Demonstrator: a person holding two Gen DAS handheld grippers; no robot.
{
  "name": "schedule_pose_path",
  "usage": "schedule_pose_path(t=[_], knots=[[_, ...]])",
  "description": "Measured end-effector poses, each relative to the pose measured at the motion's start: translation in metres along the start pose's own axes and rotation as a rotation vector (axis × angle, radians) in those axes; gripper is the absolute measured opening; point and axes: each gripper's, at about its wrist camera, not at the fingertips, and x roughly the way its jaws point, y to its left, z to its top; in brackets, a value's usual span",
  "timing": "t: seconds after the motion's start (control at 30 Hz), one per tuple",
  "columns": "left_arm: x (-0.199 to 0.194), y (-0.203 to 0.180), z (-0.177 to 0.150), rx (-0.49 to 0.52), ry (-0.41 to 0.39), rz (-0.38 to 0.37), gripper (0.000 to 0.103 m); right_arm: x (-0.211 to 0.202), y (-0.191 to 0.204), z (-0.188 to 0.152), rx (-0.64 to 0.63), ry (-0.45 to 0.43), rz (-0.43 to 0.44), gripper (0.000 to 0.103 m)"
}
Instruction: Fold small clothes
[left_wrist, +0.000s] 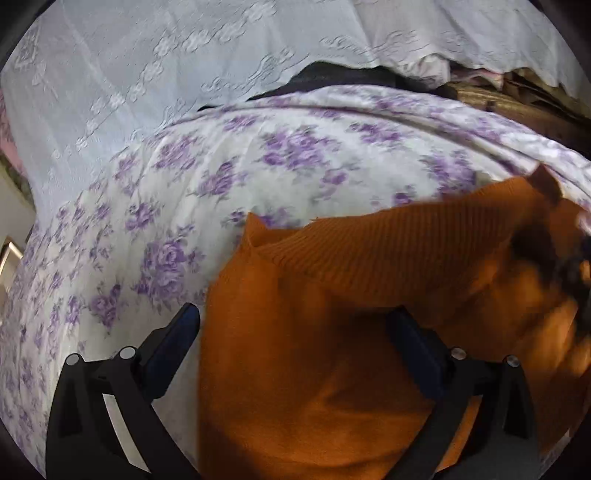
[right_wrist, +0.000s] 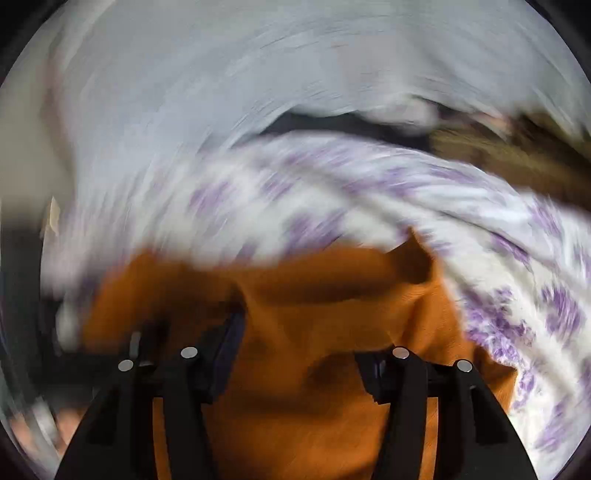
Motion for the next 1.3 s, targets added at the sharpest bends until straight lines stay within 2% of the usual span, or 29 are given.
schedule_pose_path(t=[0.07,0.13,0.2,0.23,0.33,0.4,0.43,0.47,0.5,0.53,0.57,0.63,0.7,0.73,0.8,0.87,0.9,0.93,1.1,1.23,1.3], knots=[[0.006,0.01,0.002,-0.042,0.014,0.0,0.099,-0.006,-0.035,-0.003,0.191,-0.029,0.07,0.058],[0.014,0.026,0.002,-0.113,0.035,-0.033,0.099,-0.021,-0.055,-0.01,0.254,-0.083,0.094,0.058],[0.012,0.039,0.001,-0.169,0.025,-0.086,0.099,-0.035,-0.063,-0.012,0.277,-0.121,0.091,0.058],[0.004,0.045,-0.001,-0.191,-0.007,-0.133,0.099,-0.042,-0.062,-0.013,0.269,-0.13,0.108,0.059],[-0.018,0.047,-0.009,-0.172,-0.084,-0.226,0.099,-0.054,-0.044,-0.021,0.183,-0.122,0.127,0.059],[-0.019,0.041,-0.014,-0.137,-0.087,-0.19,0.099,-0.049,-0.028,-0.036,0.079,-0.08,0.099,0.062],[-0.008,0.035,-0.016,-0.109,-0.055,-0.117,0.099,-0.038,-0.027,-0.042,0.056,-0.034,0.063,0.063],[0.007,0.029,-0.017,-0.095,-0.003,-0.079,0.099,-0.033,-0.029,-0.047,0.056,-0.004,0.046,0.062],[0.021,0.029,-0.017,-0.098,0.048,-0.089,0.099,-0.026,-0.035,-0.054,0.059,0.004,0.054,0.061],[0.024,0.032,-0.016,-0.121,0.057,-0.108,0.099,-0.028,-0.038,-0.055,0.071,-0.017,0.062,0.055],[0.014,0.037,-0.016,-0.142,0.021,-0.108,0.099,-0.037,-0.038,-0.054,0.084,-0.036,0.037,0.051],[-0.003,0.04,-0.023,-0.149,-0.044,-0.083,0.099,-0.062,-0.034,-0.059,0.062,-0.142,-0.022,0.051],[-0.018,0.036,-0.033,-0.117,-0.078,-0.1,0.099,-0.079,-0.029,-0.068,0.033,-0.185,-0.034,0.051],[-0.025,0.032,-0.039,-0.095,-0.089,-0.113,0.099,-0.085,-0.027,-0.074,0.027,-0.19,-0.022,0.051],[-0.034,0.022,-0.048,-0.051,-0.104,-0.089,0.099,-0.089,-0.023,-0.084,0.005,-0.171,-0.023,0.051],[-0.038,0.009,-0.057,0.004,-0.113,-0.035,0.099,-0.082,-0.021,-0.093,-0.018,-0.101,-0.046,0.054],[-0.039,0.006,-0.06,0.021,-0.112,-0.014,0.099,-0.072,-0.022,-0.097,-0.024,-0.038,-0.068,0.055],[-0.038,0.005,-0.062,0.032,-0.107,-0.001,0.099,-0.069,-0.023,-0.097,-0.027,-0.023,-0.068,0.055],[-0.041,0.014,-0.067,-0.002,-0.099,0.005,0.099,-0.076,-0.016,-0.102,-0.066,-0.05,-0.108,0.063],[-0.054,0.019,-0.08,-0.036,-0.11,-0.003,0.099,-0.101,-0.013,-0.111,-0.066,-0.155,-0.138,0.063],[-0.06,0.018,-0.086,-0.034,-0.119,-0.001,0.099,-0.105,-0.009,-0.112,-0.088,-0.176,-0.147,0.064]])
